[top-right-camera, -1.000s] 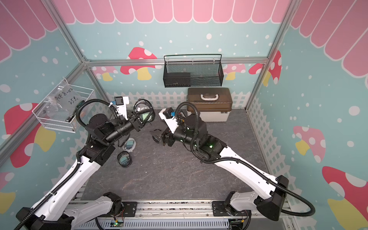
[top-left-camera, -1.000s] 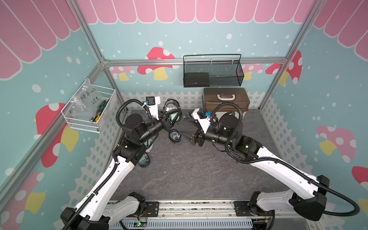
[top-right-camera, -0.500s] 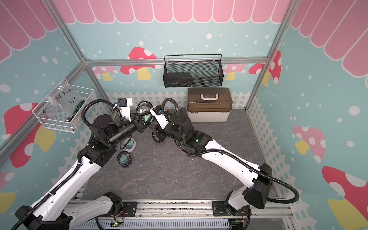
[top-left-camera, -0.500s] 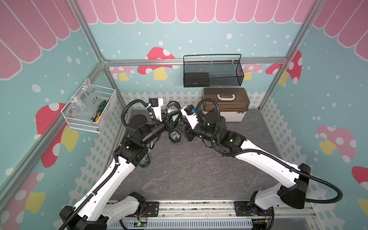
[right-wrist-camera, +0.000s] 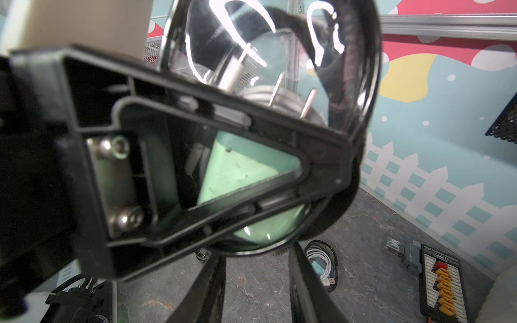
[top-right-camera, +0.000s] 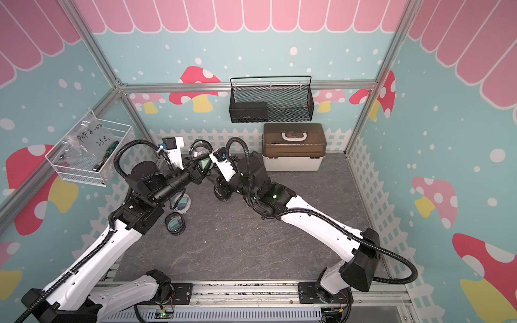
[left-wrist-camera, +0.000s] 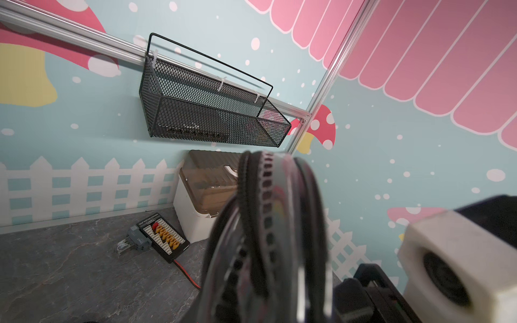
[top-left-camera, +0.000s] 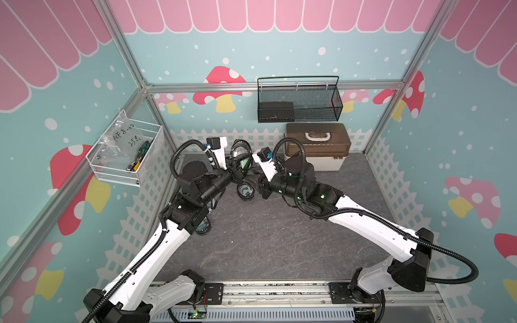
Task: Pack away charging kits
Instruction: Zip the zipper on the storage bag.
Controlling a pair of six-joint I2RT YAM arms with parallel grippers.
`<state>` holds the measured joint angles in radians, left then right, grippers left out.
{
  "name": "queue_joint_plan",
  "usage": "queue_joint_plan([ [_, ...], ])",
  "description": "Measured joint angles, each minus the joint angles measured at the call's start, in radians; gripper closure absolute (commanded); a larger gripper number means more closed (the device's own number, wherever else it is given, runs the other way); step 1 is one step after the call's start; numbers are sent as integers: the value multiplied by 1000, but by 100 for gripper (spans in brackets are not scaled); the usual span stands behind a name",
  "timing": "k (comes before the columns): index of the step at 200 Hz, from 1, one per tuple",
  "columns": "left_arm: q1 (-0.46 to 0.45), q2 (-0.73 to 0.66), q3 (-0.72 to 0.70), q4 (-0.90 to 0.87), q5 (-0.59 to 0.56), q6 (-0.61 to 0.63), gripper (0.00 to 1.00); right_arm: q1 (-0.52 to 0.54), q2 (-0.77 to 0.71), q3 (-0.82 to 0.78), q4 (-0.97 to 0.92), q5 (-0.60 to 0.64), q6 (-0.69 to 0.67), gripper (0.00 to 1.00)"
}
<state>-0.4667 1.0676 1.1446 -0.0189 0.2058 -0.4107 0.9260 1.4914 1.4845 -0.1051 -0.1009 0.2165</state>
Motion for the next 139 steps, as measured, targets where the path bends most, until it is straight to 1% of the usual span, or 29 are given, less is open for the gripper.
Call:
queue_joint_plan([
  [13, 0, 0, -2, 10, -9, 3, 100, 0, 4, 0, 0, -4, 2, 63],
  [28, 0, 0, -5, 20, -13, 6, 100, 0, 10, 2, 0, -9, 5, 71],
  [46, 0, 0, -8, 25, -12, 7, 100, 0, 26, 17, -1, -22, 13, 75],
  [91, 0, 0, -8, 42, -12, 8, 100, 0, 51, 54, -2, -44, 24, 77],
  [111, 0, 0, -9, 50, -12, 12, 100, 0, 58, 65, -5, -47, 32, 87],
  [128, 0, 0, -12, 58, -12, 15, 100, 0, 64, 68, -7, -50, 27, 100],
  [139, 0, 0, -15, 59, -12, 16, 100, 1, 65, 68, -10, -48, 37, 100],
])
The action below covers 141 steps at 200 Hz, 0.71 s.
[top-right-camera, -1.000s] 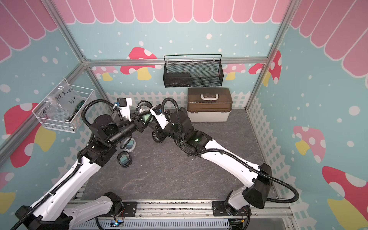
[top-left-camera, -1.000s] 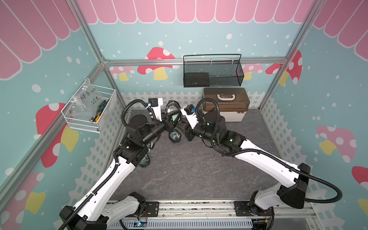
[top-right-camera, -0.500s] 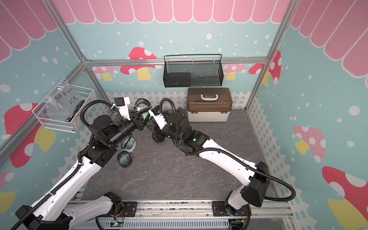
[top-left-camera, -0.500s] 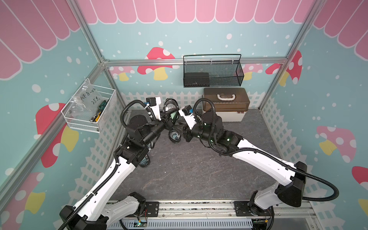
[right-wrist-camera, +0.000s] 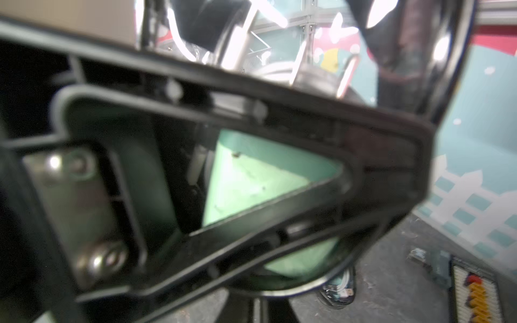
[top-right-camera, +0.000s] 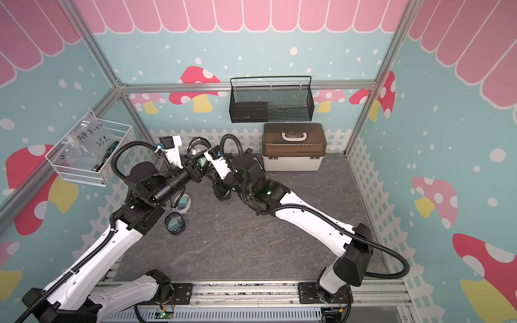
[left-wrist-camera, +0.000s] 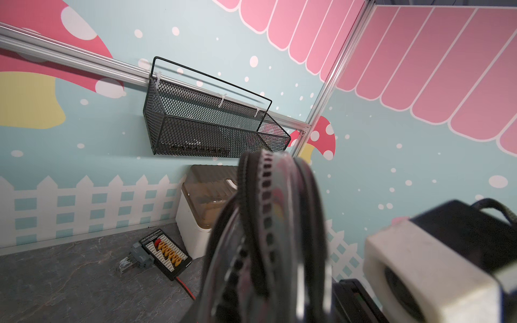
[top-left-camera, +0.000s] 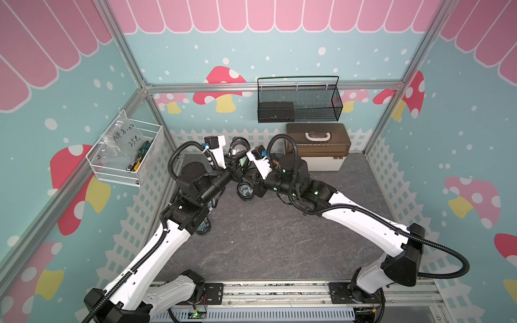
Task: Pack away charging kits
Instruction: Zip the zipper on the storage bag.
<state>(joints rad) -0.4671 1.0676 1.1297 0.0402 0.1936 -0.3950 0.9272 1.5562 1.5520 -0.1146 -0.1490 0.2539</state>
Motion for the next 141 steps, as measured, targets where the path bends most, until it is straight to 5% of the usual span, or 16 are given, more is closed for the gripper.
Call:
queue_joint_plan([
  [141, 18, -70, -85, 15, -5, -22, 100, -7, 0, -18, -16, 50, -19, 100],
])
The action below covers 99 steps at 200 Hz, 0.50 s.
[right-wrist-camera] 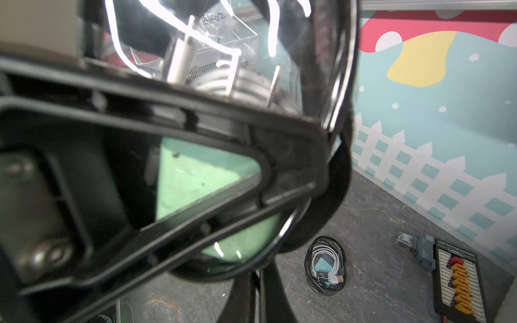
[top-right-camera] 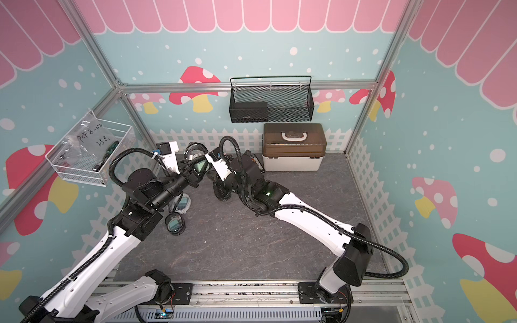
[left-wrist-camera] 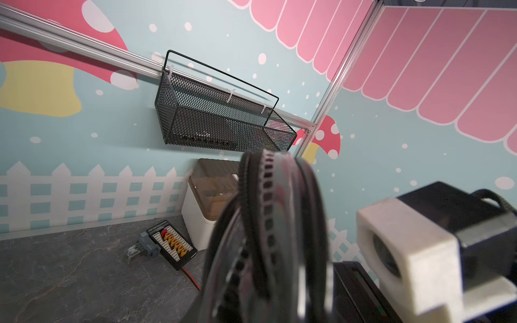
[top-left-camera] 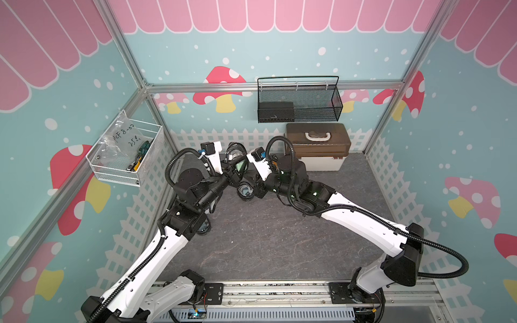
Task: Pack away charging kits
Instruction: Zip the zipper on the storage bag.
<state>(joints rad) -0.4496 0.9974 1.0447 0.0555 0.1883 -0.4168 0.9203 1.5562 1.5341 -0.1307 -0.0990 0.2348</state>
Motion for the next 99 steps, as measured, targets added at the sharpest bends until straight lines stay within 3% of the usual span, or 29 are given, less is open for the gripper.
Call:
queue_joint_plan([
  [93, 36, -105, -142, 99, 74, -62, 100, -10, 0, 19, -71, -60, -100, 100],
  [99, 38, -106, -148, 113, 84, -71, 95, -10, 0, 23, -75, -63, -105, 100],
])
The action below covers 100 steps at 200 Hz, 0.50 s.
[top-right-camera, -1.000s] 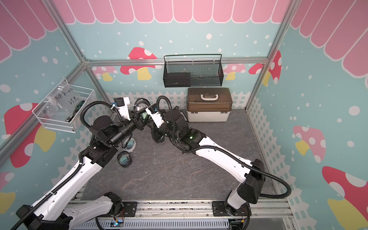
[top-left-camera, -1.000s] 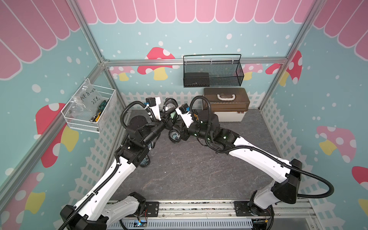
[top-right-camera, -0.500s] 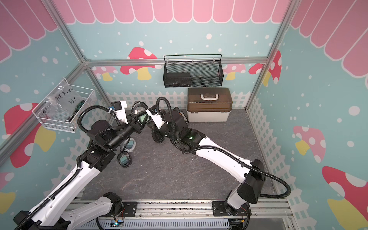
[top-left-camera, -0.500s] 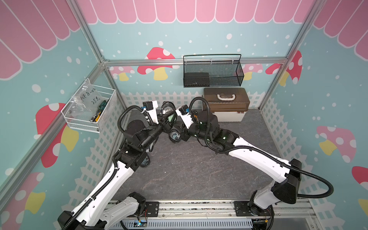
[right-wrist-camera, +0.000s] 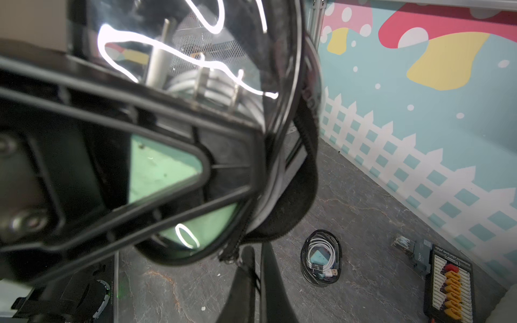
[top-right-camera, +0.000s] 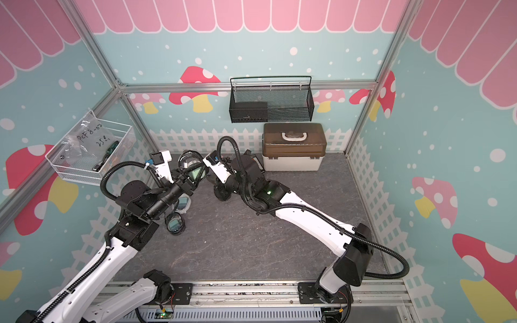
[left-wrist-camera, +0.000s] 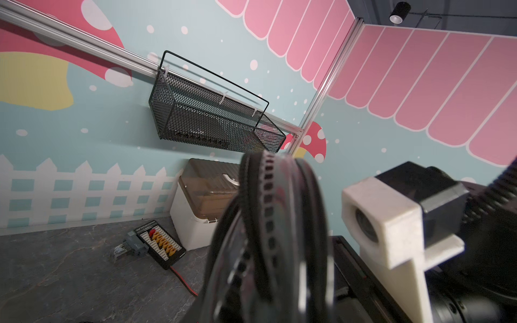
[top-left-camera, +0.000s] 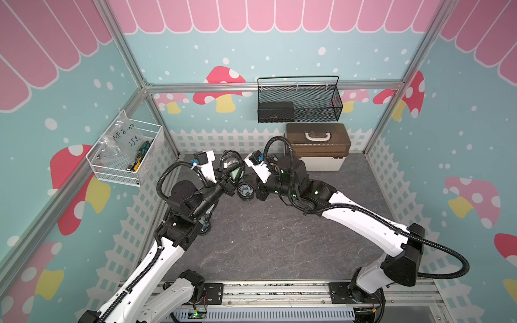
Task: Pack away charging kits
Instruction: Zip the zipper on the storage bag.
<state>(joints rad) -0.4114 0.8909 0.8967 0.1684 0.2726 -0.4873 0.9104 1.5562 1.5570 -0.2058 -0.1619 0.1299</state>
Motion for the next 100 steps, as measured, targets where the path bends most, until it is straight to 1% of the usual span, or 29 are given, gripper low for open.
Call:
queue_joint_plan([
  [8, 4, 0, -4, 16, 13, -11, 86, 0, 0, 7, -6, -5, -5, 100],
  [25, 8, 0, -6, 39, 33, -31, 61, -2, -6, 13, -11, -19, -21, 100],
  [35, 8, -1, -8, 52, 53, -40, 52, -2, -13, 13, -10, -13, -27, 100],
  [65, 3, -20, -22, 87, 134, -68, 46, -34, -32, 17, 5, 21, -45, 100],
  [76, 3, -18, -22, 105, 154, -79, 46, -33, -39, 21, 8, 30, -51, 100],
  [100, 3, -10, -22, 151, 183, -94, 49, -24, -47, 27, 14, 38, -62, 100],
])
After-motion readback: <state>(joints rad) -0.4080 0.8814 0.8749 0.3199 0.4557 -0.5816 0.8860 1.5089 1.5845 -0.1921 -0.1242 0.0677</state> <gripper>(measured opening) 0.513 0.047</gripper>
